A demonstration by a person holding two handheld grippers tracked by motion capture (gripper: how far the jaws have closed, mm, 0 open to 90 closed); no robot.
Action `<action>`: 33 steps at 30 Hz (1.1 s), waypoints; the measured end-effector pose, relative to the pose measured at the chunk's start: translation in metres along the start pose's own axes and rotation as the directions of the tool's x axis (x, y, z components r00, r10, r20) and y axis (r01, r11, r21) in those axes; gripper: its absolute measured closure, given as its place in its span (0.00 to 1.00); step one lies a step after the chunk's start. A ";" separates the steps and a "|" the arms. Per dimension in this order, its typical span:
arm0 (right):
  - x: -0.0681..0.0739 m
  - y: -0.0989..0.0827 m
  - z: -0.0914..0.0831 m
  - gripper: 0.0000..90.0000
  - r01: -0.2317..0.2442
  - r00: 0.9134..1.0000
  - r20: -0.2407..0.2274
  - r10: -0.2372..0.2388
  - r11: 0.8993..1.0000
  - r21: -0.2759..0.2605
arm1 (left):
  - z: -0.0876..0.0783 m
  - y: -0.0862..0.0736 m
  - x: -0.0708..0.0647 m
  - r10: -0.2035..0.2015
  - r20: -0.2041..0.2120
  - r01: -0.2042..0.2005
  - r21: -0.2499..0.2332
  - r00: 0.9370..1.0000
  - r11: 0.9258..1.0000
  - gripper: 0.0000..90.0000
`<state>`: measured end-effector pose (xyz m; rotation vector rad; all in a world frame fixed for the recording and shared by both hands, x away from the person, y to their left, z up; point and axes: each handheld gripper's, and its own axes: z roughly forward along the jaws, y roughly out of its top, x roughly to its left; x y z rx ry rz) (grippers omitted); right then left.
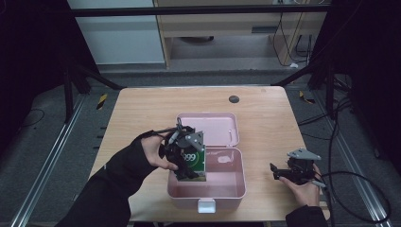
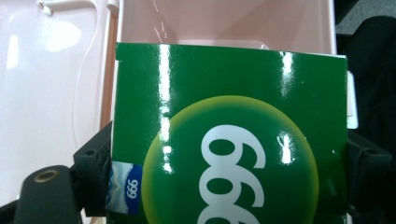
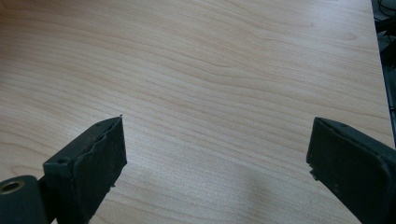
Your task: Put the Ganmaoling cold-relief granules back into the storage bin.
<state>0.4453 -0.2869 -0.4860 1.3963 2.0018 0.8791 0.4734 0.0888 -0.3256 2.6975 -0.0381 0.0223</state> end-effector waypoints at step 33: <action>0.002 -0.001 0.003 0.05 0.014 1.000 -0.001 -0.014 1.000 0.014 | 0.053 -0.024 0.001 -0.031 0.038 0.028 0.076 0.999 0.997 0.15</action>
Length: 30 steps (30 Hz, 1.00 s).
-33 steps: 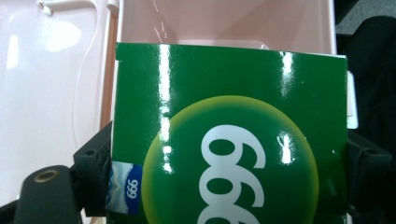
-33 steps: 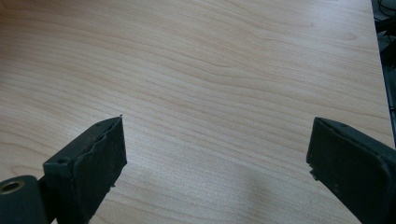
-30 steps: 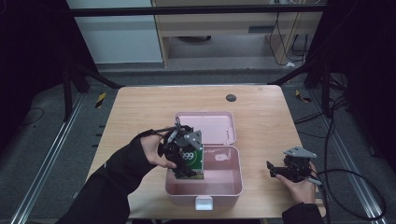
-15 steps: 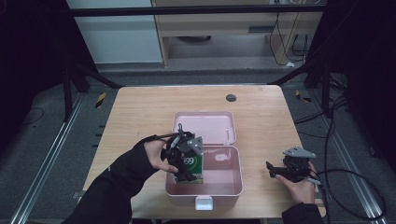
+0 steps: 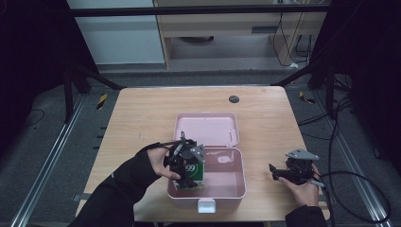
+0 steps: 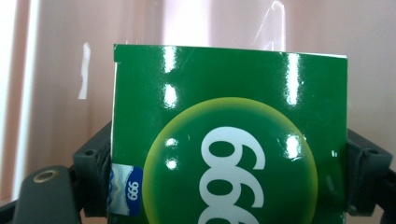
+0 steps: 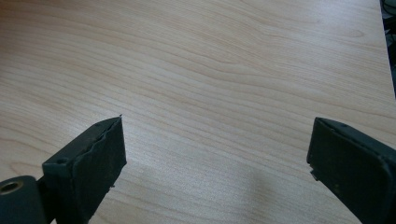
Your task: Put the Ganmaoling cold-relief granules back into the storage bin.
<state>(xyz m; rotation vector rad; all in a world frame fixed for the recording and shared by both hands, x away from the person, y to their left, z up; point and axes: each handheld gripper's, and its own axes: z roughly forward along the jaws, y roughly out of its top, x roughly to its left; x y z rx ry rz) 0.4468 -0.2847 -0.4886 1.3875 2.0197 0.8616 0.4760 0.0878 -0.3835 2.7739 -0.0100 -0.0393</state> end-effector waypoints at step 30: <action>0.000 0.000 -0.001 0.05 -0.002 1.000 0.000 0.002 1.000 -0.002 | -0.044 -0.014 -0.007 -0.042 -0.093 0.025 -0.173 0.995 0.985 0.19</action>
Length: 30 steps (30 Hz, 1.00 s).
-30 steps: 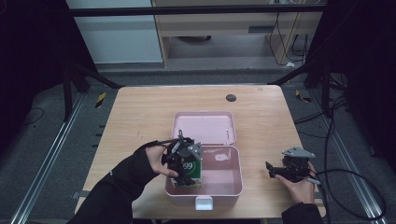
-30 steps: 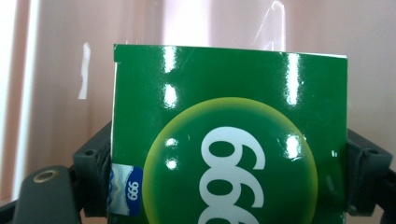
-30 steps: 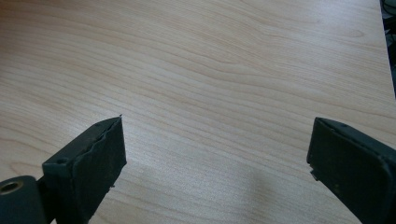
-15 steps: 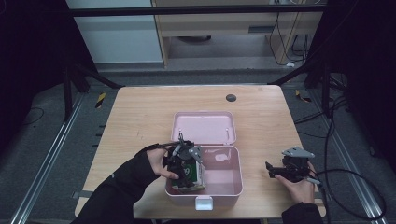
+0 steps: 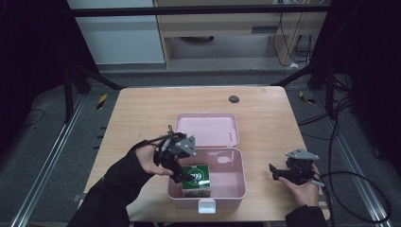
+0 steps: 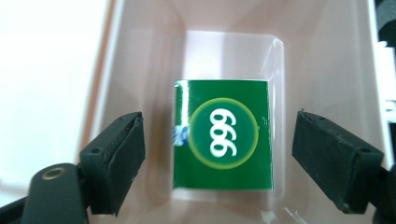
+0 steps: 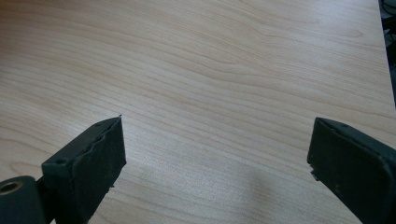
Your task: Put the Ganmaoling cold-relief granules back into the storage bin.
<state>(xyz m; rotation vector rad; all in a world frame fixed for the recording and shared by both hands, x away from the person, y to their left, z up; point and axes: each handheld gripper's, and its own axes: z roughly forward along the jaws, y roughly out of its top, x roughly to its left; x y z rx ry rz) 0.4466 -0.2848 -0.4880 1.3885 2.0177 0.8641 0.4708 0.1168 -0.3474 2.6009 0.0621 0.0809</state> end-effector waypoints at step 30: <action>0.001 -0.001 -0.003 0.08 -0.015 1.000 0.006 0.015 1.000 -0.006 | -0.017 -0.168 -0.002 -0.459 -0.200 0.410 -0.244 0.866 0.879 0.35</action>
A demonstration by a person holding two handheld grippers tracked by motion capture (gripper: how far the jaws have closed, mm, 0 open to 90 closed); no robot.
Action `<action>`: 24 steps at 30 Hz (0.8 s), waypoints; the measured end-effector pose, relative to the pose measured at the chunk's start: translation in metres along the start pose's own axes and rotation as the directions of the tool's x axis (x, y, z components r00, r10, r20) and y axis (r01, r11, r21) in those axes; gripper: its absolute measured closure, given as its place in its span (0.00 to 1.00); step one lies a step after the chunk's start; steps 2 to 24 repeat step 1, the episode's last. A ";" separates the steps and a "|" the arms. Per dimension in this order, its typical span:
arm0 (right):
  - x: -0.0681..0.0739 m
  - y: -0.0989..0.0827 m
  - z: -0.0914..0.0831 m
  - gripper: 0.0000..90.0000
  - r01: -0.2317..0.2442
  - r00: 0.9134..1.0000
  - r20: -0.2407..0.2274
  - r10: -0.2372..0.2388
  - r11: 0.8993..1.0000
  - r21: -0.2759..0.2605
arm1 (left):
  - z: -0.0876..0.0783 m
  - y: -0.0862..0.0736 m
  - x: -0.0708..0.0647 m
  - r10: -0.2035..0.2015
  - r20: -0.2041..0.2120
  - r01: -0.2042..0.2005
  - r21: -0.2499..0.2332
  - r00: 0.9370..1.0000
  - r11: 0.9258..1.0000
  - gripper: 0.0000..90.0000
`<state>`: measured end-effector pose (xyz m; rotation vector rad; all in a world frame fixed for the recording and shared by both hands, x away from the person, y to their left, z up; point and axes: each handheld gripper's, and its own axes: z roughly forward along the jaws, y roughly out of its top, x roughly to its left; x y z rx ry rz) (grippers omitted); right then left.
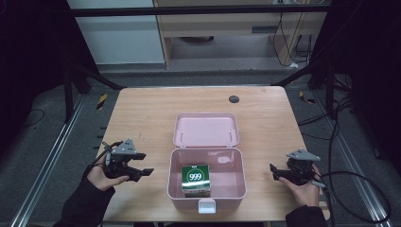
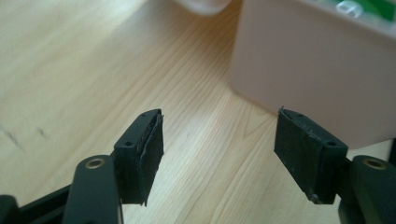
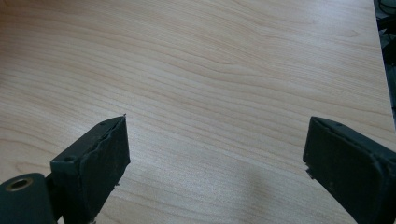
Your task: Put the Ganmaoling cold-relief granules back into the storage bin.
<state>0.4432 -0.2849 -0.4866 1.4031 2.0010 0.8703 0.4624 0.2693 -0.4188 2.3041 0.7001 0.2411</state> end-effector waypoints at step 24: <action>0.000 0.000 0.000 0.08 0.002 1.000 0.000 -0.002 1.000 -0.001 | 0.004 -0.006 0.002 -0.020 -0.013 0.020 0.002 1.000 1.000 0.35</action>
